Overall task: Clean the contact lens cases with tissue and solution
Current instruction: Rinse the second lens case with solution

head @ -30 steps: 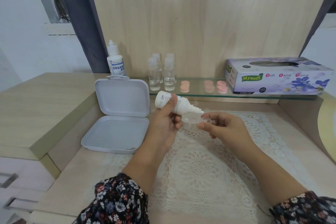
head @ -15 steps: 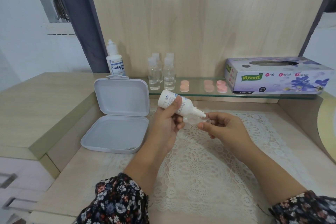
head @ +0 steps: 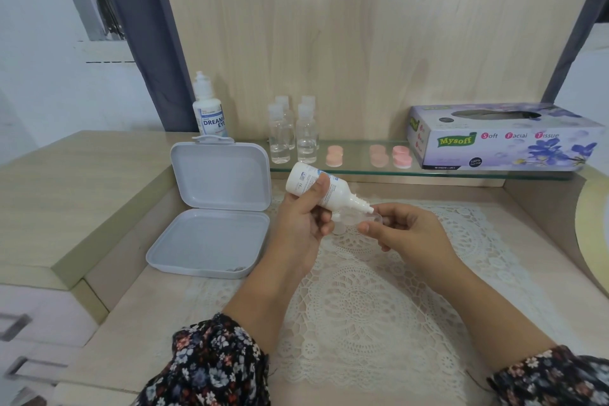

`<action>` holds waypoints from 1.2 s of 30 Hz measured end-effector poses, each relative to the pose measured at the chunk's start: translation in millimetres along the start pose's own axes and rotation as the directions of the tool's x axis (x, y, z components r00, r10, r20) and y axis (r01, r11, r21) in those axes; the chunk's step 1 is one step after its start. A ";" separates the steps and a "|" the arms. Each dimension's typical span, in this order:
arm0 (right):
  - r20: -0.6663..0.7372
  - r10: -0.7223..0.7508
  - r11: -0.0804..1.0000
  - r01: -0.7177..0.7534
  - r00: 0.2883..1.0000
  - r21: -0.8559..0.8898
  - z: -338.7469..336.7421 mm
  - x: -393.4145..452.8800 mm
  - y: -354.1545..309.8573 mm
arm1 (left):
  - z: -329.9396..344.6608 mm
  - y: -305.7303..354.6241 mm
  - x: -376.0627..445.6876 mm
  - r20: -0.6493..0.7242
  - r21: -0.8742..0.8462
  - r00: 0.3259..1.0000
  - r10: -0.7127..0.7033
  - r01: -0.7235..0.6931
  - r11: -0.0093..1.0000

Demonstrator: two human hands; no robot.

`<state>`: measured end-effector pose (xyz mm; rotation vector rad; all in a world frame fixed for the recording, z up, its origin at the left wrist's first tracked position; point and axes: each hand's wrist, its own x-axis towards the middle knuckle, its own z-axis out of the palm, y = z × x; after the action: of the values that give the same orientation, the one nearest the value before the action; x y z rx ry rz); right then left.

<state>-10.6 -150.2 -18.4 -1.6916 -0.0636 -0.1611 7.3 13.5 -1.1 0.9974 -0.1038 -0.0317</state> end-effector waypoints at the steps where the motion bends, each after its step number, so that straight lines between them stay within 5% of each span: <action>1: 0.000 0.001 1.000 -0.001 1.000 -0.001 -0.1 0.1 -0.3 | 0.0 0.1 -0.1 -0.002 0.000 1.000 0.000 0.000 1.000; 36: 0.008 -0.016 1.000 0.016 1.000 -0.002 -0.6 -0.6 -0.4 | 1.9 1.7 -3.1 0.007 0.023 1.000 0.006 -0.006 1.000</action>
<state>-11.4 -150.6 -18.0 -1.6945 -0.0827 -0.1668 3.9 13.1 1.0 1.0203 -0.1135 -0.0279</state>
